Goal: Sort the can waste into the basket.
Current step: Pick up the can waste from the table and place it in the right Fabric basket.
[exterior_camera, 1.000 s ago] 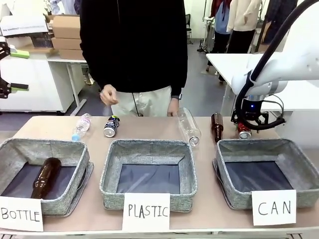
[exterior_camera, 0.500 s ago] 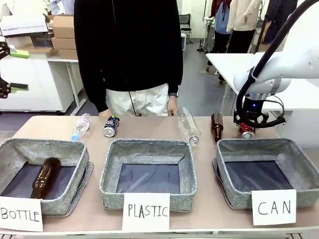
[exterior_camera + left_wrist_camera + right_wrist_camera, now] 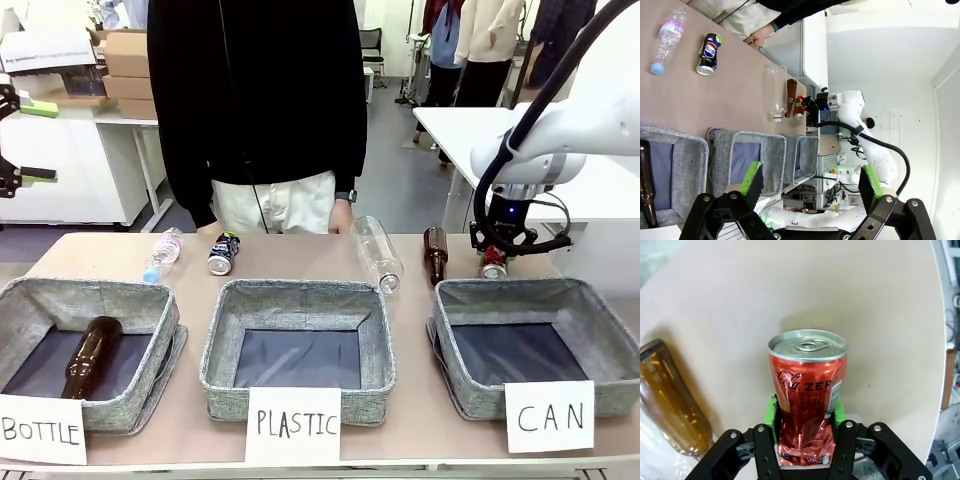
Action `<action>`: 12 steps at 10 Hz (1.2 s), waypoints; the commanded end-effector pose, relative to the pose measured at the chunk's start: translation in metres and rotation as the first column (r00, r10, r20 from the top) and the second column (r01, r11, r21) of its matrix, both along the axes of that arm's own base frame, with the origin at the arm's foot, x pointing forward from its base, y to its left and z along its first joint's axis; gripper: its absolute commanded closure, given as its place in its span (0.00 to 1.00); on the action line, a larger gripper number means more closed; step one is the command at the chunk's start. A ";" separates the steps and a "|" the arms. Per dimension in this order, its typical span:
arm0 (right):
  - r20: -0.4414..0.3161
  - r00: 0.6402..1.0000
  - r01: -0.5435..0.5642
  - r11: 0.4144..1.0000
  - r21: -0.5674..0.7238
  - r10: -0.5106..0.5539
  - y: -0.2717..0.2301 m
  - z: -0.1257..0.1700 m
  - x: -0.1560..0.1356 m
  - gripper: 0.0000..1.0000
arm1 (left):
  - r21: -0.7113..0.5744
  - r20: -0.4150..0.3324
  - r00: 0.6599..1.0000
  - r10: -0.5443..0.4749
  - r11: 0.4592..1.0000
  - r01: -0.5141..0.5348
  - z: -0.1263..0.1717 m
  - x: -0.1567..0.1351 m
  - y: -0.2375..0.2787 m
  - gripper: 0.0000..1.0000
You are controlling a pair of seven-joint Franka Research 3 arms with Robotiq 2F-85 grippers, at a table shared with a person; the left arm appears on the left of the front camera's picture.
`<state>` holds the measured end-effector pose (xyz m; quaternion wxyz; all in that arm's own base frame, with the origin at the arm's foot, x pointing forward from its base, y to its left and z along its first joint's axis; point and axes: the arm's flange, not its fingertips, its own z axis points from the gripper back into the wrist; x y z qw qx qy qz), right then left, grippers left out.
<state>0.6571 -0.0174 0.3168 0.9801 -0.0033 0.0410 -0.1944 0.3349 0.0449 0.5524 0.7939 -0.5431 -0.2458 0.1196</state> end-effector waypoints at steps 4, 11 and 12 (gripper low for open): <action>0.113 0.994 -0.004 0.996 0.084 -0.006 -0.010 0.074 -0.028 1.00 | -0.016 0.032 0.999 -0.007 1.000 0.008 0.000 0.001 -0.002 0.00; -0.048 0.790 -0.589 0.778 0.218 0.611 -0.008 0.181 -0.219 1.00 | -0.016 0.032 0.999 -0.007 1.000 0.008 0.000 0.001 -0.002 0.00; 0.020 0.690 -0.699 0.658 0.278 0.724 -0.005 0.166 -0.232 1.00 | -0.016 0.032 0.999 -0.007 1.000 0.008 0.000 0.001 -0.002 0.00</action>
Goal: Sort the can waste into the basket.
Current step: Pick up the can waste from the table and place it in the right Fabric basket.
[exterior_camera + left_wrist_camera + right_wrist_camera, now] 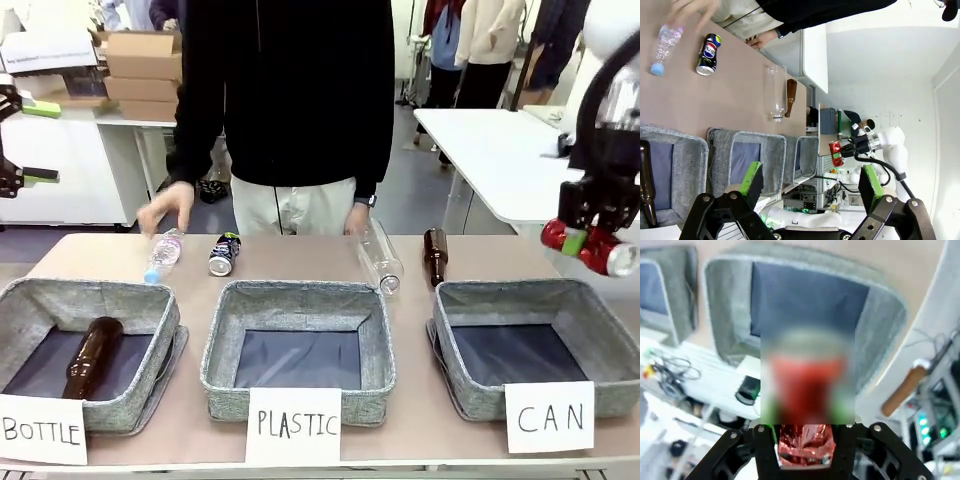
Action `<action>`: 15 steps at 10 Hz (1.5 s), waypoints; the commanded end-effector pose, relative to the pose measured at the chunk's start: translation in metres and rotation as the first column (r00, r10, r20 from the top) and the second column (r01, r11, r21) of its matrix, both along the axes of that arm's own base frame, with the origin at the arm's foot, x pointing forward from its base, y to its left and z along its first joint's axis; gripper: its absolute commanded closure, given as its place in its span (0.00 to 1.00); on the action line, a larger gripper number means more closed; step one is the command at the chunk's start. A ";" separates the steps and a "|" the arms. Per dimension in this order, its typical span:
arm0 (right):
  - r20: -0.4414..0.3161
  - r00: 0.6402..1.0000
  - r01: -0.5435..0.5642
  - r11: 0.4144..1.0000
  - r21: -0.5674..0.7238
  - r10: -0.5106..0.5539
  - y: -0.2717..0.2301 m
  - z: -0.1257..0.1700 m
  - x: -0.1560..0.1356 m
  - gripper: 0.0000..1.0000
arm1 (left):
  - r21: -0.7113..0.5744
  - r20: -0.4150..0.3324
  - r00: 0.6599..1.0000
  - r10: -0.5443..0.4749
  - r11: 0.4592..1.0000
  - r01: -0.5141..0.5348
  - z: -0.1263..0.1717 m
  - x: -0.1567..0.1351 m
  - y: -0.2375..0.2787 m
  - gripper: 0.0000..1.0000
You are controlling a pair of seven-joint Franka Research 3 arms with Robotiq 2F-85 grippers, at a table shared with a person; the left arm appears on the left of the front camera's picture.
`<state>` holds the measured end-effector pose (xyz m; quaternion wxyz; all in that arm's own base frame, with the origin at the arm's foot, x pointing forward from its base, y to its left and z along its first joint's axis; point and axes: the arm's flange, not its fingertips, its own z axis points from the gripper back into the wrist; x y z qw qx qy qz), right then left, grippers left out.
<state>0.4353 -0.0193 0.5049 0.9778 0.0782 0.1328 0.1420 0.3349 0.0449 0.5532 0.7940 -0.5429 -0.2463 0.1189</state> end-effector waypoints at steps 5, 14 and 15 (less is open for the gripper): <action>0.200 0.936 -0.295 0.956 -0.001 0.289 0.028 -0.084 -0.031 1.00 | -0.017 0.030 1.000 -0.007 1.000 0.007 -0.001 0.001 -0.002 0.00; 0.181 0.944 -0.287 0.957 0.044 0.275 0.019 -0.073 -0.015 0.00 | -0.017 0.030 1.000 -0.007 1.000 0.007 -0.001 0.001 -0.002 0.00; 0.177 0.945 -0.287 0.957 0.047 0.275 0.020 -0.073 -0.013 0.00 | -0.017 0.030 1.000 -0.007 1.000 0.007 -0.001 0.001 -0.002 0.00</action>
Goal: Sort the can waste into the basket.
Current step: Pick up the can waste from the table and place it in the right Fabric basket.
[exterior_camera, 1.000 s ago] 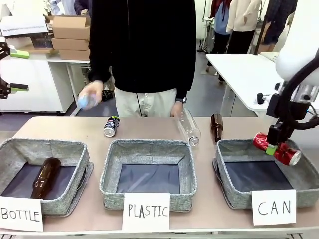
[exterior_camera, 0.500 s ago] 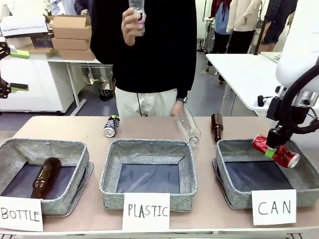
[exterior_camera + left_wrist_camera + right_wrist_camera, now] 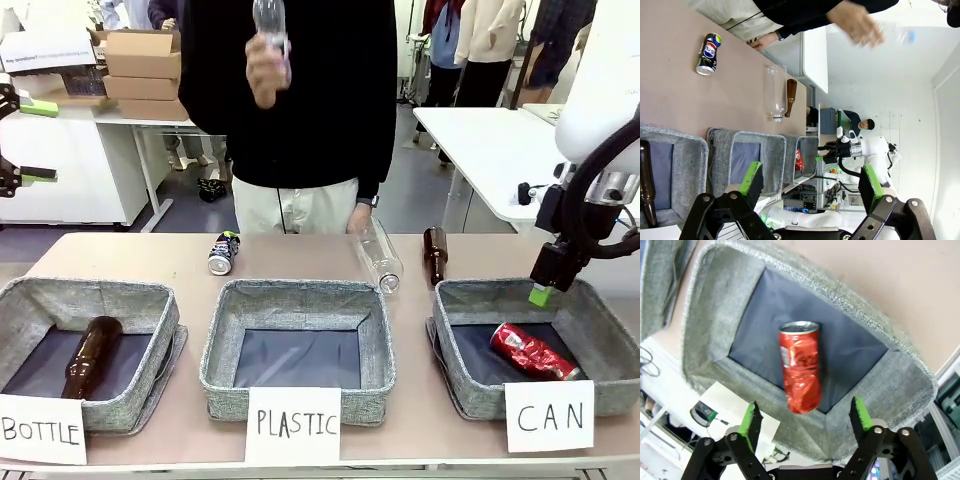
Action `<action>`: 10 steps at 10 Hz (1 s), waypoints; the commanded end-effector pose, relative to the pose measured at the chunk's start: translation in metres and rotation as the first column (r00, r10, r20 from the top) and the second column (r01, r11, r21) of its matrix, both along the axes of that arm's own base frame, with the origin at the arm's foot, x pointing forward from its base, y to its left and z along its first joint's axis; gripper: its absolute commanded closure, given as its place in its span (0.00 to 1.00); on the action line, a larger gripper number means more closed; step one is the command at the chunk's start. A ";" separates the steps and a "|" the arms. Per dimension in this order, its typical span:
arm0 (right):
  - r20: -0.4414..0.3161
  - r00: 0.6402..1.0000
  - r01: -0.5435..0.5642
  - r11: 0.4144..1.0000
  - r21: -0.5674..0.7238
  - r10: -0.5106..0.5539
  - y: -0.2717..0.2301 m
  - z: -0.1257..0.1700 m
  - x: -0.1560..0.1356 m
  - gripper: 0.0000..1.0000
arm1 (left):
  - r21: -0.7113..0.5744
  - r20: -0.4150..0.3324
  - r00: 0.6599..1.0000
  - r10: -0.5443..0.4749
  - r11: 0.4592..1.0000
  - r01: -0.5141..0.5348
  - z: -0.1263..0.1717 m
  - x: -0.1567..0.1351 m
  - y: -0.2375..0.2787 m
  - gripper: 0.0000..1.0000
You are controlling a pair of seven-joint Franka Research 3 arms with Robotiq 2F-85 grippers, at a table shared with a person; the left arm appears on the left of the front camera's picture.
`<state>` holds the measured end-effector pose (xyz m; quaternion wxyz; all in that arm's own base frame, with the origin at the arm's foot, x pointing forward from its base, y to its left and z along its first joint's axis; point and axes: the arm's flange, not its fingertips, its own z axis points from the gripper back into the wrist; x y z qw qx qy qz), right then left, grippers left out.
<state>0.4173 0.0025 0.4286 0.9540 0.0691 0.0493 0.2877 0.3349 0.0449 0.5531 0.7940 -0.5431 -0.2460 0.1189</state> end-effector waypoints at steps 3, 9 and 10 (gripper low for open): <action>-0.036 0.999 -0.007 0.999 0.045 0.008 0.000 0.003 0.009 0.00 | -0.017 0.031 1.000 -0.006 1.000 0.007 -0.001 0.001 -0.002 0.00; -0.554 0.814 0.578 0.330 0.747 -0.173 -0.046 0.100 0.002 0.00 | -0.017 0.031 1.000 -0.006 1.000 0.007 -0.001 0.001 -0.002 0.00; -0.524 0.848 0.529 0.203 0.824 -0.079 -0.063 0.109 -0.009 0.00 | -0.017 0.031 1.000 -0.006 1.000 0.007 -0.001 0.001 -0.002 0.00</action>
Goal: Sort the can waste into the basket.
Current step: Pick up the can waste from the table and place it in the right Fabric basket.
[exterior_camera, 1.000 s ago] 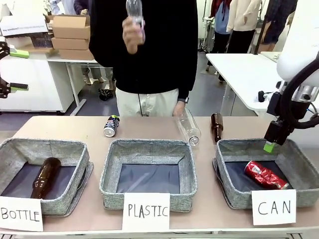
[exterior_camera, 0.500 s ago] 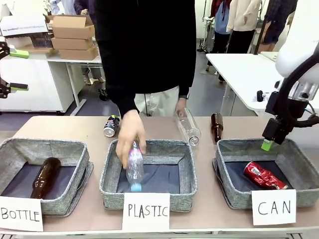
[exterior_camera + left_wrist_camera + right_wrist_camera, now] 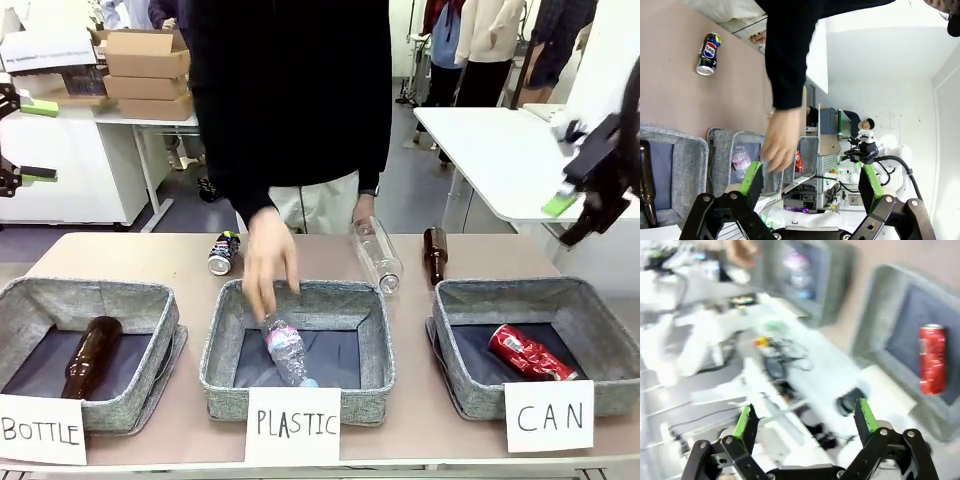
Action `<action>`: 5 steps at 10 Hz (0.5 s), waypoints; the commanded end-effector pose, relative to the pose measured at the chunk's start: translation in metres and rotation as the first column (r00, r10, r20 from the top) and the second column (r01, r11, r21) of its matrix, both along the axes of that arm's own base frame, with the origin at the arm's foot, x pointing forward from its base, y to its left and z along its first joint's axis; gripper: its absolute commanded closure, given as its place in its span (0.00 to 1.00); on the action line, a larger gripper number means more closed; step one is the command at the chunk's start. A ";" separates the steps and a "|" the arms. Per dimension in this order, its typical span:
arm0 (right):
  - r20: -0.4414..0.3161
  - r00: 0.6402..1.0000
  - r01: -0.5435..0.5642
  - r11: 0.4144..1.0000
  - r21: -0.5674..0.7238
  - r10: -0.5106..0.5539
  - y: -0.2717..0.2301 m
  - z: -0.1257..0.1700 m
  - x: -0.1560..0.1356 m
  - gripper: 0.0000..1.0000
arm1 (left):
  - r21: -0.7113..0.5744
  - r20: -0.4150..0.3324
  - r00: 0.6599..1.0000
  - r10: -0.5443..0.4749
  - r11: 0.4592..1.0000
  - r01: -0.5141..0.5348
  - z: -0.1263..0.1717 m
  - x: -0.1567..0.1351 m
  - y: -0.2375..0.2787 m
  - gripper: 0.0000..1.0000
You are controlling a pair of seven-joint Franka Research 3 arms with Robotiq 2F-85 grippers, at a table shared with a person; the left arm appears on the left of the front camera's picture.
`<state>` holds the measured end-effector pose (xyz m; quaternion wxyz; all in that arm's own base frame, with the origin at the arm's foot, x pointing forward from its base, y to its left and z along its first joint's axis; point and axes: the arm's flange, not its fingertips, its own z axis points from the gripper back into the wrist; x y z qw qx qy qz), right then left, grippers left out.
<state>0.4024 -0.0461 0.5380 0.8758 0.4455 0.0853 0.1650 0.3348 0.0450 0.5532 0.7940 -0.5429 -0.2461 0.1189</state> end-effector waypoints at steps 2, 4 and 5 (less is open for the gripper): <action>-0.137 0.951 0.290 0.639 0.713 -0.278 -0.035 -0.005 -0.004 0.00 | -0.017 0.031 1.000 -0.006 1.000 0.007 -0.001 0.002 -0.002 0.00; -0.228 0.885 0.438 0.564 0.700 -0.405 -0.021 -0.020 0.025 0.00 | -0.017 0.031 1.000 -0.006 1.000 0.007 -0.001 0.002 -0.002 0.00; -0.090 0.985 0.171 0.881 0.441 -0.146 -0.046 0.002 -0.008 0.00 | -0.017 0.031 1.000 -0.006 1.000 0.007 -0.001 0.002 -0.002 0.00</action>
